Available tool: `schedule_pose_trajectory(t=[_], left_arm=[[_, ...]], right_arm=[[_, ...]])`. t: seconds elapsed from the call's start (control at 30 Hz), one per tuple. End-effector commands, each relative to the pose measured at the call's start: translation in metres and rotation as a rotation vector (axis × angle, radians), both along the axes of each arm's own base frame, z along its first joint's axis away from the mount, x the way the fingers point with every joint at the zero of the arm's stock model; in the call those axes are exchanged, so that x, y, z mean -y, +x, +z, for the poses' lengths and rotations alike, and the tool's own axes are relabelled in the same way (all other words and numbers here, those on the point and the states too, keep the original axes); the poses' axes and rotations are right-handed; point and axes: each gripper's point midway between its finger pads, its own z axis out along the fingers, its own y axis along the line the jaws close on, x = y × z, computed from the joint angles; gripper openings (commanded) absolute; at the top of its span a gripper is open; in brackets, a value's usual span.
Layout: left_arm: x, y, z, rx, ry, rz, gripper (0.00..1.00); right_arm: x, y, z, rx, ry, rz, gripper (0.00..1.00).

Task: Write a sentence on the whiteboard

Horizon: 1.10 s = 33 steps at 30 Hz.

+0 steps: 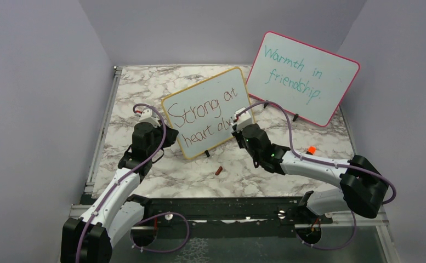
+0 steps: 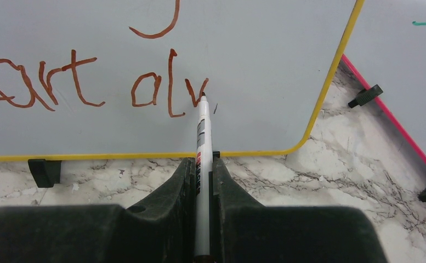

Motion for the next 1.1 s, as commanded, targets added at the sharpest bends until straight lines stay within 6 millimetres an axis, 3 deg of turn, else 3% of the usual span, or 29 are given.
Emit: schedule_pose_trajectory(t=[0.0, 1.07], left_arm=[[-0.013, 0.002, -0.01, -0.032, 0.034, 0.066, 0.0], [-0.013, 0.002, -0.01, -0.035, 0.035, 0.066, 0.0]], right_arm=[[0.003, -0.002, -0.002, -0.014, 0.011, -0.006, 0.01], [0.006, -0.004, -0.024, -0.066, -0.017, -0.027, 0.01]])
